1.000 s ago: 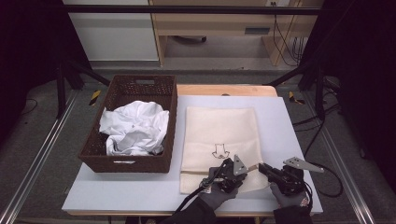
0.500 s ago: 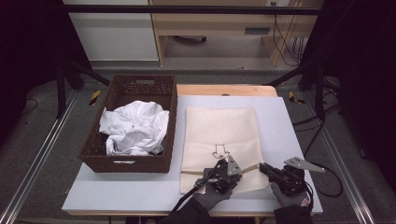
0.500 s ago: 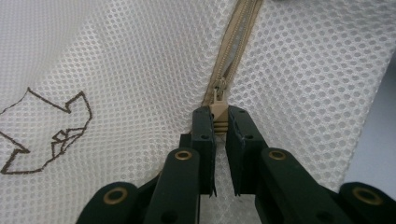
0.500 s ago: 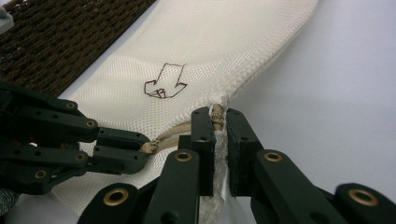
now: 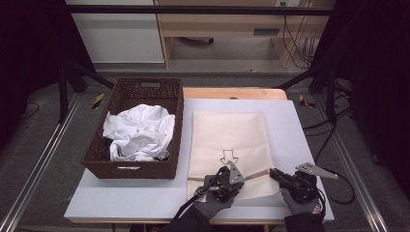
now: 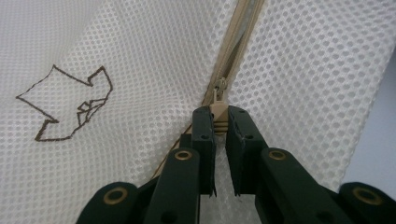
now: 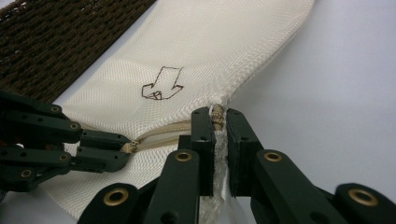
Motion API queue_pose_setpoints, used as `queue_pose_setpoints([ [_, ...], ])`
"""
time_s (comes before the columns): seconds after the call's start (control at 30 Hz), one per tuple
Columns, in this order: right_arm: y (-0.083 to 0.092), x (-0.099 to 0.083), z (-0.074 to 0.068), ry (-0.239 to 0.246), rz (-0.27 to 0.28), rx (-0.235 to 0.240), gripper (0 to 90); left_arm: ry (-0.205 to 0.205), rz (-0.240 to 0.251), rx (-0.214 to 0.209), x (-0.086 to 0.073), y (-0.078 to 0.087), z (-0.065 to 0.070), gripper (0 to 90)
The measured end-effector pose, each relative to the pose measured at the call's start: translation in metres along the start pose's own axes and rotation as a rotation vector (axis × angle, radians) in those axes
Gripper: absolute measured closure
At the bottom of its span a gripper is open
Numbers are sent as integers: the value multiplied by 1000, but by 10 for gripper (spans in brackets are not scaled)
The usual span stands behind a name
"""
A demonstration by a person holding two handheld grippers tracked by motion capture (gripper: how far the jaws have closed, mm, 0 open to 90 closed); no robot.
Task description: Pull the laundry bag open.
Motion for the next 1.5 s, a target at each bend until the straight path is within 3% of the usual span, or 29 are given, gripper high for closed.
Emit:
queue_pose_setpoints([
  [0.57,2,0,5,-6,6,-12,837,20,-22,14,-22,11,-15,814],
  [0.67,1,-1,4,-6,1,-5,837,35,-12,-3,-25,13,-15,814],
  [0.73,0,-1,5,1,-1,-21,837,20,-24,23,-28,14,-17,814],
  [0.93,1,-1,6,-8,0,-19,837,38,-31,26,-37,18,-23,814],
  [1.5,2,-1,7,-14,7,-18,837,6,-77,63,-43,35,-34,814],
])
Point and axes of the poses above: each handheld gripper's, and its own axes: y roughly backward along the jaws, x roughly out of its top, z roughly to its right, the point moved 9 cm from there along -y, roughly forward along the jaws, and after that the axes turned 8 degrees about -z, right-handed, at the moved point
